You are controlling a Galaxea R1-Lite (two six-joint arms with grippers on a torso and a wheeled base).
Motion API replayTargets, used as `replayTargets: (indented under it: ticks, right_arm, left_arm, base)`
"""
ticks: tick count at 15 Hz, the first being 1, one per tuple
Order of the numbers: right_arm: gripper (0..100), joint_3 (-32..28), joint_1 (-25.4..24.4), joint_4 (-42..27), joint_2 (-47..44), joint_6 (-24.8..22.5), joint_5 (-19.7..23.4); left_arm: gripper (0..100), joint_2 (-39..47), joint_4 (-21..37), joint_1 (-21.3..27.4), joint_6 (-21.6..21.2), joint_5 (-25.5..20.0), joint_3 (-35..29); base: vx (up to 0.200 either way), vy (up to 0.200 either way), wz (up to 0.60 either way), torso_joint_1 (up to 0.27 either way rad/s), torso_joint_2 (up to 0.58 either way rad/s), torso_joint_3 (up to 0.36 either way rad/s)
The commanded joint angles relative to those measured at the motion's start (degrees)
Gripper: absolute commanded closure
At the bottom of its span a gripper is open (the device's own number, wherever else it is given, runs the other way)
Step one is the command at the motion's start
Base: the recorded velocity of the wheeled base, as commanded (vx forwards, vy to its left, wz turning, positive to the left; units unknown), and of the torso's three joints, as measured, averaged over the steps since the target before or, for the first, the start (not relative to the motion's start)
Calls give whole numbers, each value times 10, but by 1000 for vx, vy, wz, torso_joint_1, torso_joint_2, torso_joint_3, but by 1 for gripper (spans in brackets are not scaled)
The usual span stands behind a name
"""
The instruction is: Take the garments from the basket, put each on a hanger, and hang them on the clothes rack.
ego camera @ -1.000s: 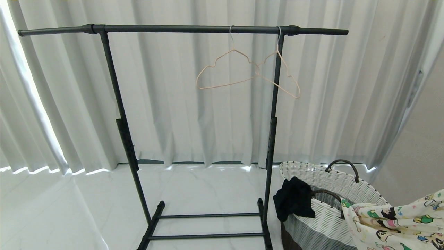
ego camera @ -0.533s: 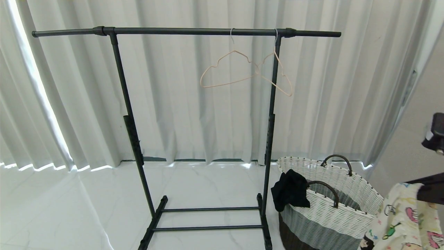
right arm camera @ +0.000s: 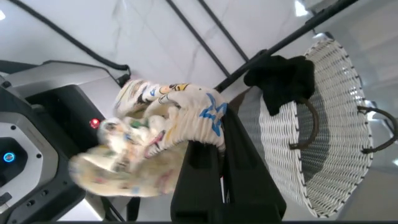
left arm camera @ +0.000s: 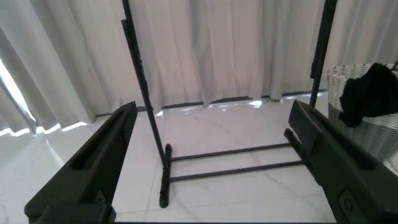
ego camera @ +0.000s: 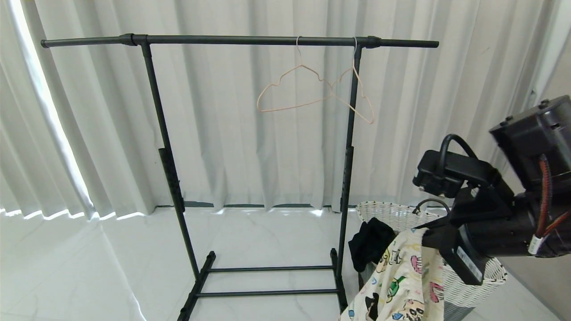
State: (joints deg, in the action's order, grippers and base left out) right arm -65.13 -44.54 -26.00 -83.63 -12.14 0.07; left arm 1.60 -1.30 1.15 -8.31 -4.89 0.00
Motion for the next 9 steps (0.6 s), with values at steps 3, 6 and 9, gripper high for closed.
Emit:
replayTargets:
  ticks: [3,6,9]
  right_arm:
    - [100,-15,-5,1,-26,0,0]
    - [100,-41,-5,2,-45,1,0]
    - [100,-60,-12,22,-61,1,-1]
  left_arm:
    - [0,113,-7,29,117,-30,-96]
    - [0,385,-51,38,206,-33,-288]
    - [0,535,-63,180,202,-28,-357]
  base:
    - [0,0,0,0,0,0]
    - [0,0,0,0,0,0]
    - [0,0,0,0,0,0]
